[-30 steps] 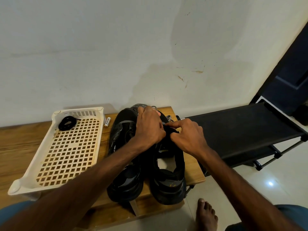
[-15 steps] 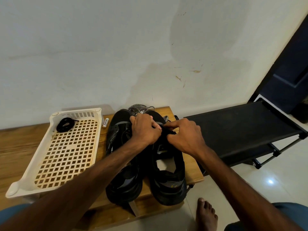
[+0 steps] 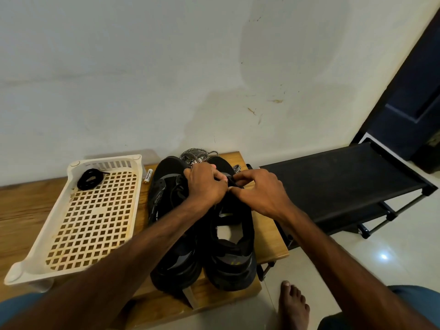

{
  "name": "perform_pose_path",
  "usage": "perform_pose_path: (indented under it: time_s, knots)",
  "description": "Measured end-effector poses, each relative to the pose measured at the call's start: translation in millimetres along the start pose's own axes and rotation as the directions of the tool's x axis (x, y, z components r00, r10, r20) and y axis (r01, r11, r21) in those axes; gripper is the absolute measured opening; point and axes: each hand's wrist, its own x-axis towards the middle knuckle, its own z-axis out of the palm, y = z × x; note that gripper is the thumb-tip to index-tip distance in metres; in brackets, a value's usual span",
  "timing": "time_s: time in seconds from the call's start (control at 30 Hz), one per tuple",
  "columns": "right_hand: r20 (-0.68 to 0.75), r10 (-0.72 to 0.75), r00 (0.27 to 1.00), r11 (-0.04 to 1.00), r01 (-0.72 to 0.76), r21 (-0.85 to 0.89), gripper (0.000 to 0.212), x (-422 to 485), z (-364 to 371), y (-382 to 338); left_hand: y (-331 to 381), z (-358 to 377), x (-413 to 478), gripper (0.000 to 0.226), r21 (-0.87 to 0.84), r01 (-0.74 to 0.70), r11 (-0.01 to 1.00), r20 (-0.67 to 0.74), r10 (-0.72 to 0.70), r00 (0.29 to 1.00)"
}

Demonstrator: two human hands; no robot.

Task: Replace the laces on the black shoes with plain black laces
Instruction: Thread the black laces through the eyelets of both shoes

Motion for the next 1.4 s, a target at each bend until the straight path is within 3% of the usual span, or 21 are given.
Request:
perform_pose_path:
  time_s: [0.1, 0.2, 0.33, 0.5, 0.73, 0.8, 0.83, 0.87, 0.9, 0.93, 0.97, 1.0, 1.03, 1.07, 1.1, 1.13, 1.17, 1.2, 1.23, 1.33, 1.4]
  knots:
    - [0.006, 0.01, 1.0, 0.998, -0.01, 0.054, 0.045, 1.2, -1.9, 1.9, -0.7, 0.9, -1.5, 0.016, -0.089, 0.061, 0.994, 0.039, -0.058, 0.998]
    - [0.024, -0.001, 1.0, 0.995, -0.001, 0.095, 0.046, 1.0, -0.2, 0.7, -1.0, 1.7, -1.7, 0.015, 0.0, 0.061, 0.998, -0.008, -0.061, 0.998]
    - [0.066, 0.025, 0.997, 0.958, -0.043, 0.284, 0.025, 4.7, -4.0, 0.3, -2.5, 2.5, 0.3, 0.011, 0.005, 0.063, 0.998, -0.061, -0.062, 0.996]
    - [-0.07, 0.032, 0.997, 0.985, -0.019, 0.173, 0.012, 15.5, 2.8, 2.9, -1.7, 3.1, 0.8, 0.011, -0.063, 0.02, 0.998, -0.044, -0.023, 0.999]
    - [-0.168, 0.015, 0.986, 0.978, 0.021, 0.21, 0.011, 20.9, 4.4, -7.8, -0.7, -2.6, -3.2, 0.014, -0.04, 0.011, 0.999, 0.022, -0.01, 1.0]
    - [-0.173, 0.049, 0.984, 0.951, 0.007, 0.309, 0.017, 24.8, -10.0, -18.7, 0.2, -2.1, -4.8, 0.014, -0.032, 0.024, 0.999, 0.008, -0.023, 1.0]
    - [-0.187, 0.093, 0.978, 0.893, 0.001, 0.449, 0.018, 28.7, -22.5, -23.4, 0.4, -1.4, -5.4, 0.014, -0.028, 0.023, 0.999, 0.002, -0.023, 1.0]
    - [-0.181, 0.138, 0.974, 0.769, 0.01, 0.64, 0.017, 32.3, -39.5, -27.5, 1.2, -0.5, -5.8, 0.014, -0.023, 0.018, 1.0, -0.004, -0.019, 1.0]
    - [-0.143, 0.146, 0.979, 0.545, 0.041, 0.837, 0.016, 33.7, -58.5, -31.2, 1.4, 0.6, -6.2, 0.014, -0.017, 0.01, 1.0, -0.01, -0.01, 1.0]
    - [-0.099, 0.107, 0.989, 0.251, 0.07, 0.965, 0.013, 34.0, -75.4, -33.9, 1.9, 1.3, -6.9, 0.015, -0.014, 0.003, 1.0, -0.019, -0.004, 1.0]
    - [-0.074, 0.064, 0.995, -0.019, 0.076, 0.997, 0.011, 33.6, -86.2, -34.8, 1.7, 1.9, -7.8, 0.015, -0.01, -0.001, 1.0, -0.024, 0.001, 1.0]
    - [-0.072, 0.06, 0.996, -0.12, 0.079, 0.99, 0.009, 32.4, -90.5, -34.0, 3.1, 1.3, -8.5, 0.015, -0.002, -0.002, 1.0, -0.021, 0.002, 1.0]
    - [-0.076, 0.11, 0.991, -0.015, 0.078, 0.997, 0.009, 31.0, -87.7, -33.1, 3.6, -1.1, -9.3, 0.014, 0.012, 0.002, 1.0, -0.009, -0.002, 1.0]
    - [-0.113, 0.159, 0.981, 0.28, 0.065, 0.958, 0.01, 29.8, -81.3, -32.3, 4.9, -6.2, -9.2, 0.013, 0.029, 0.008, 1.0, 0.002, -0.008, 1.0]
    - [-0.173, 0.147, 0.974, 0.654, 0.035, 0.756, 0.012, 30.1, -71.4, -30.0, 6.4, -13.9, -7.9, 0.011, 0.047, 0.009, 0.999, 0.003, -0.009, 1.0]
    - [-0.172, 0.055, 0.984, 0.915, 0.019, 0.402, 0.012, 30.9, -57.9, -27.0, 7.5, -23.6, -5.0, 0.01, 0.062, 0.001, 0.998, -0.009, -0.001, 1.0]
    - [-0.076, -0.038, 0.996, 0.998, 0.041, 0.037, 0.015, 31.5, -44.3, -23.8, 9.1, -34.9, -0.6, 0.009, 0.063, -0.018, 0.998, -0.035, 0.02, 0.999]
    - [0.033, -0.062, 0.998, 0.973, 0.068, -0.221, 0.02, 31.3, -31.7, -21.6, 10.8, -46.7, 4.2, 0.007, 0.042, -0.046, 0.998, -0.065, 0.049, 0.997]
    - [0.081, -0.049, 0.995, 0.939, 0.074, -0.335, 0.022, 31.3, -22.7, -20.1, 12.8, -57.8, 8.4, 0.006, 0.002, -0.078, 0.997, -0.096, 0.077, 0.992]
    - [0.037, -0.026, 0.999, 0.943, 0.037, -0.332, 0.017, 30.5, -16.7, -20.1, 20.9, -78.2, 13.1, 0.007, -0.11, -0.141, 0.984, -0.229, 0.113, 0.967]
    - [0.026, -0.035, 0.999, 0.954, 0.041, -0.298, 0.018, 32.1, -21.5, -20.3, 24.3, -77.3, 9.7, 0.004, -0.124, -0.142, 0.982, -0.214, 0.114, 0.97]
